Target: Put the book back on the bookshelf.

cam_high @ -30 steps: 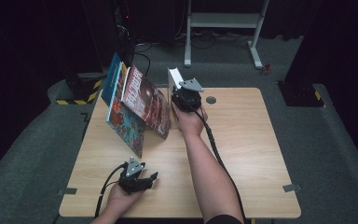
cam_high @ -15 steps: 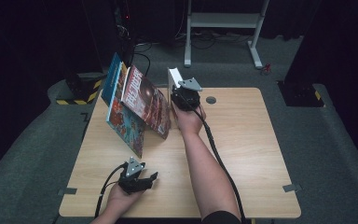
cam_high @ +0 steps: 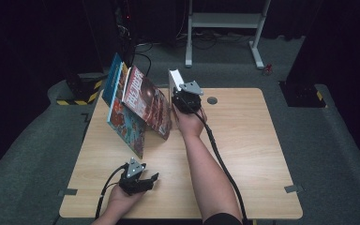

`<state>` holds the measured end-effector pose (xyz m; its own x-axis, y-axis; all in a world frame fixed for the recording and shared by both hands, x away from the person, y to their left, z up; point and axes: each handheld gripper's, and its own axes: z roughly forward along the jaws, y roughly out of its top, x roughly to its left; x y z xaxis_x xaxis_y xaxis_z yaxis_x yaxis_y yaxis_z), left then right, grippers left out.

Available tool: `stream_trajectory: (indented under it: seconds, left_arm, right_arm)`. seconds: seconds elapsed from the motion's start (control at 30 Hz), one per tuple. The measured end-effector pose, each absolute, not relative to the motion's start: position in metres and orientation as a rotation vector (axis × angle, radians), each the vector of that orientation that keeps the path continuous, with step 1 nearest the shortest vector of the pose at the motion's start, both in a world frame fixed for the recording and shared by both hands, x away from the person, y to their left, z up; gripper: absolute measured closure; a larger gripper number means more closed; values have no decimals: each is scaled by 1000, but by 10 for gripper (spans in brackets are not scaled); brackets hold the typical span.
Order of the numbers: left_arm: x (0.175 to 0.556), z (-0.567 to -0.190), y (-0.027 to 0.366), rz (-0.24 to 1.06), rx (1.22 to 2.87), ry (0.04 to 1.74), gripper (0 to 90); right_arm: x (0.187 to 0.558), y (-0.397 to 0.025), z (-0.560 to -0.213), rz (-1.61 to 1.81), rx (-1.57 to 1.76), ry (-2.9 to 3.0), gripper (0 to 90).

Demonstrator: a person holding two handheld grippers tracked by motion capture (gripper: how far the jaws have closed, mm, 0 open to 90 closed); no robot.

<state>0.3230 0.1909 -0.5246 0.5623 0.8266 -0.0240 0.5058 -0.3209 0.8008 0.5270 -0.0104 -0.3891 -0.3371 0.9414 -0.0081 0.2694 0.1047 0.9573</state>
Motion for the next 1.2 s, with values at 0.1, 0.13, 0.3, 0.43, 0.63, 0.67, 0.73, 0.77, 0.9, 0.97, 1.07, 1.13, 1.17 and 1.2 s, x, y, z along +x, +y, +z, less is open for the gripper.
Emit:
stream_trajectory:
  seconds: [0.1,0.13,0.3,0.43,0.63,0.67,0.73,0.77,0.9,0.97,1.07,1.13,1.17,1.2]
  left_arm:
    - [323,-525,191,507,1994,1068,329]
    - [323,-525,191,508,1994,1067,329]
    - [323,-525,191,510,2004,1064,330]
    - [323,-525,190,503,2001,1065,330]
    - [324,-525,189,500,2004,1069,330]
    - [324,-525,189,500,2005,1071,330]
    - [324,-525,189,504,2010,1064,330]
    - [324,-525,189,504,2011,1065,330]
    - [324,-525,190,511,2015,1063,329]
    - [324,-525,189,508,2015,1062,329]
    - [324,-525,189,507,2017,1062,329]
    - [324,-525,189,507,2017,1061,329]
    - [324,-525,189,507,2017,1062,329]
    - [324,-525,189,507,2017,1062,330]
  right_arm:
    - [525,-12,-391,1267,1189,1707,544]
    - [524,-12,-392,1269,1190,1705,543]
    - [521,-13,-394,1270,1188,1708,541]
    - [519,-12,-395,1261,1187,1720,538]
    - [517,-14,-395,1257,1182,1731,535]
    - [517,-14,-395,1258,1181,1730,535]
    - [516,-15,-395,1254,1180,1734,533]
    - [516,-15,-395,1251,1178,1734,532]
    - [516,-16,-395,1254,1189,1728,529]
    - [516,-17,-395,1250,1185,1734,527]
    - [515,-18,-394,1245,1191,1742,523]
    - [515,-19,-394,1242,1197,1744,520]
    - [516,-20,-394,1241,1197,1743,518]
    - [516,-21,-394,1243,1200,1744,517]
